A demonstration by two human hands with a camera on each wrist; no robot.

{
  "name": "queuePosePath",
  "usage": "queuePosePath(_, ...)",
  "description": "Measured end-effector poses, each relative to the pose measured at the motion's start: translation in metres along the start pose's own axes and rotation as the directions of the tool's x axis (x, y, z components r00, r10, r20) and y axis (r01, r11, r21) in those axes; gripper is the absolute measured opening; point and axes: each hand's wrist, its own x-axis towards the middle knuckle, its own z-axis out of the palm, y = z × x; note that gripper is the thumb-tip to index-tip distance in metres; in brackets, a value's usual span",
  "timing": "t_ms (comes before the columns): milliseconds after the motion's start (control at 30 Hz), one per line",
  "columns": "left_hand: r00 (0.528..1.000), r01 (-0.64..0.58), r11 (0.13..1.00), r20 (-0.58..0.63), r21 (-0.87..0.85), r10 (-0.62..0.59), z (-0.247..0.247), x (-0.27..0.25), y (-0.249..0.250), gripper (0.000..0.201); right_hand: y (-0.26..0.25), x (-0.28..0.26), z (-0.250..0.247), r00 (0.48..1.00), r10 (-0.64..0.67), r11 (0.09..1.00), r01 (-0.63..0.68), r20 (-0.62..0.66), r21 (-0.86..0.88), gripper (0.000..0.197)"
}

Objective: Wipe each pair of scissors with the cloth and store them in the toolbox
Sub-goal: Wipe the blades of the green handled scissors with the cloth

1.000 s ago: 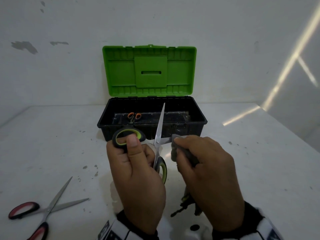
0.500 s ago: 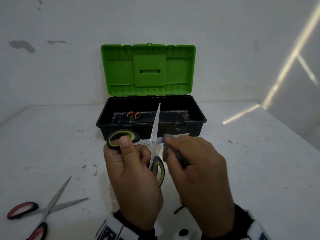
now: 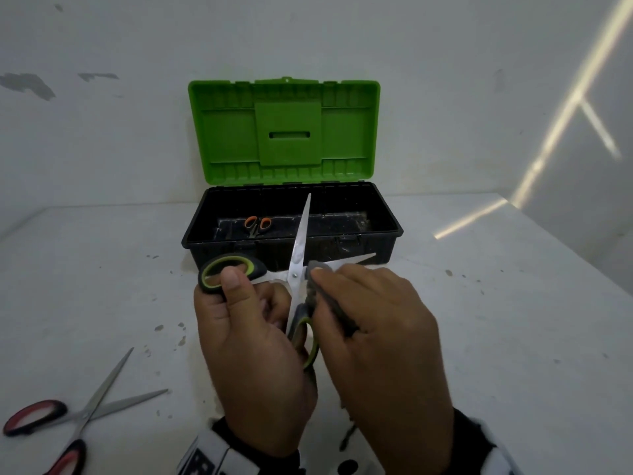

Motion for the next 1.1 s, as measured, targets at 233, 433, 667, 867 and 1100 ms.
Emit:
queuePosePath(233,1.000,-0.007,0.999,0.025,-0.042,0.008,-0.002,0.000,0.004,0.026,0.015,0.003,-0.011,0.994,0.092,0.995,-0.094,-0.059,-0.018,0.021)
queuePosePath(433,0.999,0.021,0.999,0.043,-0.043,-0.019,-0.001,0.002,0.009,0.029,-0.003,0.003,-0.007,0.999,0.004,1.000,-0.003,-0.032,0.018,0.023)
queuePosePath(667,0.997,0.028,0.997,0.073,-0.066,-0.023,-0.002,0.002,0.009,0.027,0.016,0.006,-0.016,0.987,0.094,0.996,-0.094,-0.127,0.003,0.023)
queuePosePath(867,0.994,0.077,0.991,0.081,-0.105,-0.069,-0.001,0.003,0.011,0.028,0.009,0.004,-0.014,0.995,0.025,1.000,-0.026,-0.100,-0.005,0.019)
queuePosePath(1100,0.997,0.048,0.998,0.063,-0.030,-0.046,-0.003,0.004,0.010,0.027,0.042,0.006,-0.032,0.974,0.176,0.984,-0.177,-0.146,0.007,0.019)
